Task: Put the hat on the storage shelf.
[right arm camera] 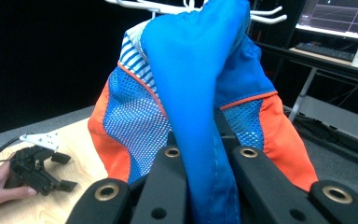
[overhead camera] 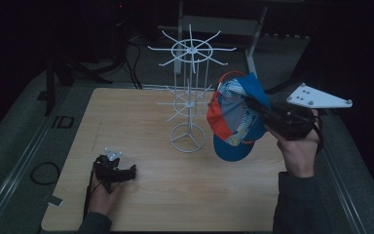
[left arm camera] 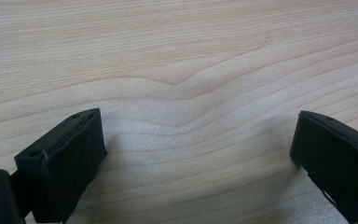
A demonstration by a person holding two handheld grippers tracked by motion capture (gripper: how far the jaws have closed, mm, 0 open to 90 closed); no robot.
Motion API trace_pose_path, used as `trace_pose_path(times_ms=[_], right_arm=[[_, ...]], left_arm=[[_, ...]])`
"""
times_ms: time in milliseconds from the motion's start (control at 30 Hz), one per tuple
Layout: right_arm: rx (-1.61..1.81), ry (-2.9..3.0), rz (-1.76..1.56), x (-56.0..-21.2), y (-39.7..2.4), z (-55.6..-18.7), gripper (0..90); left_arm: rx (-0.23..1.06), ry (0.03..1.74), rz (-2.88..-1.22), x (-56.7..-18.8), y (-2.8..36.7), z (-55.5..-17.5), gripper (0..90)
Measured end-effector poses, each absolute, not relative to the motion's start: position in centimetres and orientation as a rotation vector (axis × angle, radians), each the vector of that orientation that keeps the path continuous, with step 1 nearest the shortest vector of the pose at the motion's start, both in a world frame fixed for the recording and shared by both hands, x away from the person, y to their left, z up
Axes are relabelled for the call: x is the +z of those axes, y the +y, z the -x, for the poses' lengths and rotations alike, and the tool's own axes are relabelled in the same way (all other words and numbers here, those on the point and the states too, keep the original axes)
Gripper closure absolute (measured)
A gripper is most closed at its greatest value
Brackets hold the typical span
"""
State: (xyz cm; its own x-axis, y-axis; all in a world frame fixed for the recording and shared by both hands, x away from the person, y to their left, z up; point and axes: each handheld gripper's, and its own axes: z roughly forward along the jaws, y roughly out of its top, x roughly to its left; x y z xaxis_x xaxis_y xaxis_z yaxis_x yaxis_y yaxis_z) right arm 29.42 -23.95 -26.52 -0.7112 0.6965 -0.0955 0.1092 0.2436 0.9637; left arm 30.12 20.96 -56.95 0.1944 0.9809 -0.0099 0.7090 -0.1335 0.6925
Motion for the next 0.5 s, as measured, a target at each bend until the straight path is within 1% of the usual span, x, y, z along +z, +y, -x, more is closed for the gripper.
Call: trace_pose_path(times_ms=[500], right_arm=[[1.535, 1.947, -0.707, -24.7, -23.9, -29.6, 88.3]], left_arm=[[0.623, 1.572, -1.909, -56.9, 20.9, -30.1, 3.5]])
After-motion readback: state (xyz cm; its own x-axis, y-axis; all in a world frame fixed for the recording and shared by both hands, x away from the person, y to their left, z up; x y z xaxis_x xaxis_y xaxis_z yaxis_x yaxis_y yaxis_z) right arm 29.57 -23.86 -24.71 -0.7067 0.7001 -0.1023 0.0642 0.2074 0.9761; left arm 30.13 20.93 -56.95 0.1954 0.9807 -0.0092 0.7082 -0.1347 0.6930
